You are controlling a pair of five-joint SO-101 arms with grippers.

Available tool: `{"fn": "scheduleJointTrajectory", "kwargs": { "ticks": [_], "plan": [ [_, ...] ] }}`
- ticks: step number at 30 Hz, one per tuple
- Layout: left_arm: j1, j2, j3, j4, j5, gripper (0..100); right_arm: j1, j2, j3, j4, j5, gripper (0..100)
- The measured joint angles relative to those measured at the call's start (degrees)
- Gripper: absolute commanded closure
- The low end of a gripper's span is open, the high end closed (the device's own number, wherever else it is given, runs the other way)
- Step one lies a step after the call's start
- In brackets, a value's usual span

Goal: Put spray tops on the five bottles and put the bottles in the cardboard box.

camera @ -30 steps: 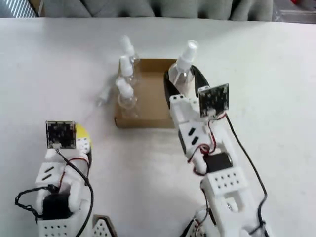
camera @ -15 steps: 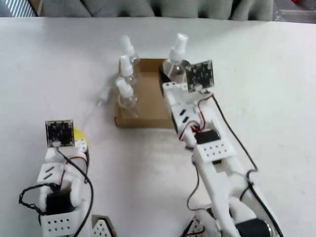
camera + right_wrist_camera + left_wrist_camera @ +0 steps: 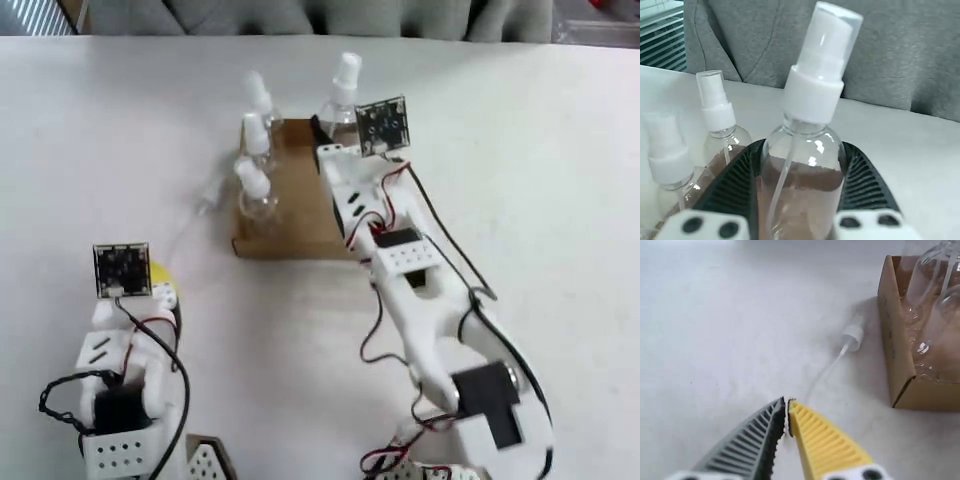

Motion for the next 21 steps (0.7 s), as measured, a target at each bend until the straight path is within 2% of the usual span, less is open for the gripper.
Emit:
{"fn": "scheduleJointTrajectory", "kwargs": {
  "ticks": [14,21],
  "plan": [
    [0.0,0.0,0.0,0.0,0.0,98,3.34,18.37,-13.27,-3.78,0.0,98.3],
    [0.0,0.0,0.0,0.0,0.0,98,3.34,24.7,-14.86,-11.25,0.18,98.3]
  ]
}}
